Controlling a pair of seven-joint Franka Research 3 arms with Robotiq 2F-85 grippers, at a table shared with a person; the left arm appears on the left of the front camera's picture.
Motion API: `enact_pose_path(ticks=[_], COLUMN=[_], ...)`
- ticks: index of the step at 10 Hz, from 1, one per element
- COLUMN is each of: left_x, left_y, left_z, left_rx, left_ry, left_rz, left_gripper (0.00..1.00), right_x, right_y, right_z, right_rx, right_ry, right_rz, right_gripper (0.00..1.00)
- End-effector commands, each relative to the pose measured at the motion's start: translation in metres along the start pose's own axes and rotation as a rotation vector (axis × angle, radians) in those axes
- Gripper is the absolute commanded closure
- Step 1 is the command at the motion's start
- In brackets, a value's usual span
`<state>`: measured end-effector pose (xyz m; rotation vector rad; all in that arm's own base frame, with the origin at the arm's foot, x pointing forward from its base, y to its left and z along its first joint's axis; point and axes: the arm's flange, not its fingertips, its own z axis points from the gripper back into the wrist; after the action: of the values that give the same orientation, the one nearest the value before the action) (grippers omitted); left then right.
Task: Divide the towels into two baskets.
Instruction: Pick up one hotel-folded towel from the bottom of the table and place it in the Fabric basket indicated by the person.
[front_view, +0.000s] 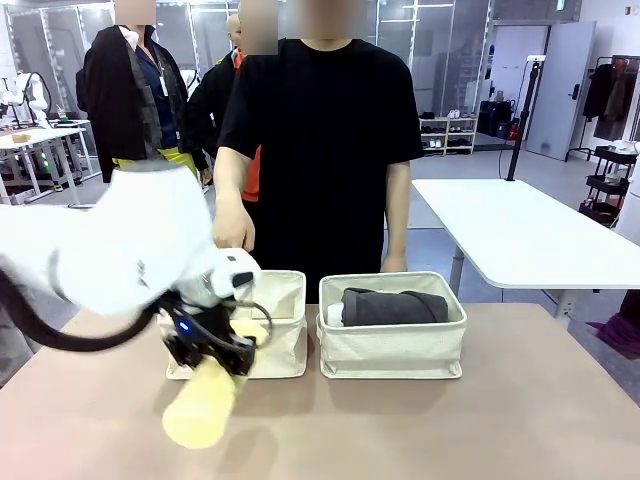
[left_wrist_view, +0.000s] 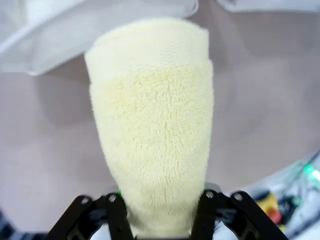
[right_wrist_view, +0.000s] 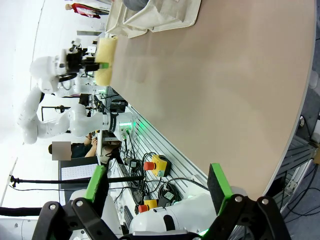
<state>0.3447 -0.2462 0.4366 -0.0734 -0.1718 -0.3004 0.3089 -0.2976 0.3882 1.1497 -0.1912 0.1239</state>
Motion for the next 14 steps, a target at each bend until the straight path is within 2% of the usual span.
enact_pose_path(ticks=[1,2,3,4,5,6,7,10,11,12,13,14], left_x=[-0.014,-0.010,-0.001,0.004,0.007,0.005,-0.002,-0.002,0.002,0.013,0.037,0.064], left_y=[0.034,0.044,0.057,0.068,0.074,0.072,0.066,0.066,0.070,0.060,0.052,0.048], left_z=[0.059,0.070,0.074,0.075,0.076,0.078,0.075,0.075,0.071,0.074,0.076,0.080], left_rx=[0.002,-0.009,-0.118,-0.194,-0.256,-0.254,-0.130,-0.130,-0.165,-0.020,0.091,0.079], left_ry=[0.043,0.019,0.048,0.094,0.133,0.125,0.029,0.029,0.052,0.021,-0.001,-0.031], left_rz=[-0.264,-0.458,-0.694,-0.873,-0.968,-1.016,-0.717,-0.717,-0.776,-0.960,-1.061,-1.156], left_gripper=[0.52,0.52,0.52,0.52,0.52,0.52,0.52,0.52,0.52,0.52,0.52,0.52], right_x=[-0.002,-0.002,-0.002,-0.002,-0.002,-0.002,-0.002,-0.002,-0.002,-0.002,-0.002,-0.002], right_y=[0.003,0.003,0.003,0.003,0.003,0.003,0.003,0.003,0.003,0.003,0.003,0.003], right_z=[0.001,0.001,0.001,0.001,0.001,0.001,0.001,0.001,0.001,0.001,0.001,0.001], right_rx=[-0.010,-0.010,-0.010,-0.010,-0.010,-0.010,-0.010,-0.010,-0.010,-0.010,-0.010,-0.010], right_ry=[0.012,0.012,0.012,0.012,0.012,0.012,0.012,0.012,0.012,0.012,0.012,0.012], right_rz=[0.001,0.001,0.001,0.001,0.001,0.001,0.001,0.001,0.001,0.001,0.001,0.001], right_gripper=[0.00,0.00,0.00,0.00,0.00,0.00,0.00,0.00,0.00,0.00,0.00,0.00])
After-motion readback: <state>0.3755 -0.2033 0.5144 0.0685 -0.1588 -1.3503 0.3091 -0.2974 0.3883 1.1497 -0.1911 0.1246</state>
